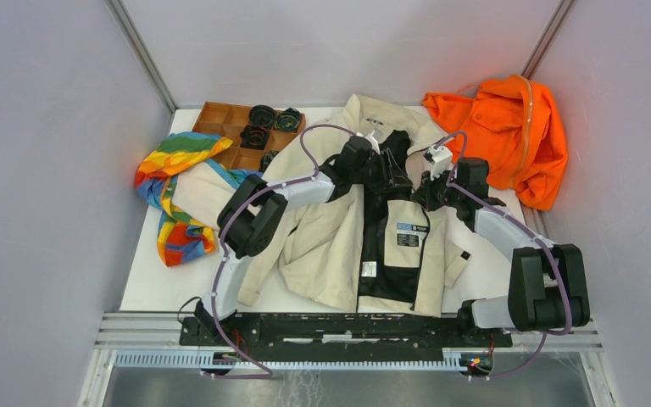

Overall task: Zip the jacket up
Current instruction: Move the jacket to the center of the board, then adjust the zipper on the jacket.

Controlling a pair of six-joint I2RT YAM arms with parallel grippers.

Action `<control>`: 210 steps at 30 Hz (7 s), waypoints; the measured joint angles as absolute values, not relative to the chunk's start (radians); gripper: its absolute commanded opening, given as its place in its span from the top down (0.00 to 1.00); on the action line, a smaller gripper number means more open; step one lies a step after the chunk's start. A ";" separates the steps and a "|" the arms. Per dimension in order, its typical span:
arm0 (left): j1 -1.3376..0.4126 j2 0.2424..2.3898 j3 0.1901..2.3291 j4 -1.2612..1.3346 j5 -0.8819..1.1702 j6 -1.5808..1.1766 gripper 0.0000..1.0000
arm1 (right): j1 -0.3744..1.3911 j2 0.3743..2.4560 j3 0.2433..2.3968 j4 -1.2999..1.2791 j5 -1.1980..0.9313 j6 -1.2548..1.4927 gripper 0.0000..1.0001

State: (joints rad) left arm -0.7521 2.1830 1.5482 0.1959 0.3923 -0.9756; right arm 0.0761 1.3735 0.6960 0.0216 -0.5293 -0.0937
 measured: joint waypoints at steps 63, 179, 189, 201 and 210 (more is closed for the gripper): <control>-0.718 2.231 1.593 0.220 0.583 -0.843 0.98 | 0.019 1.679 1.118 -0.047 -0.559 0.278 0.43; -0.896 2.041 1.402 -0.082 0.717 -0.923 0.98 | 0.033 1.810 1.305 0.142 -0.354 0.278 0.39; -0.898 2.041 1.402 -0.082 0.717 -0.921 0.98 | -0.046 1.617 1.163 0.102 -0.616 0.054 0.22; -0.899 2.041 1.402 -0.080 0.718 -0.918 0.98 | -0.048 1.383 0.991 -0.075 -0.695 -0.122 0.25; -0.899 2.041 1.400 -0.050 0.719 -0.918 0.98 | -0.032 1.321 0.841 -0.205 -0.571 0.007 0.25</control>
State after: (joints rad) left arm -0.8993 2.0407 1.4002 -0.0502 0.7185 -0.9184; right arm -0.0319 1.3209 0.8410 -0.2050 -0.5713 0.0071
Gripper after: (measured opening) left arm 0.040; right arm 0.747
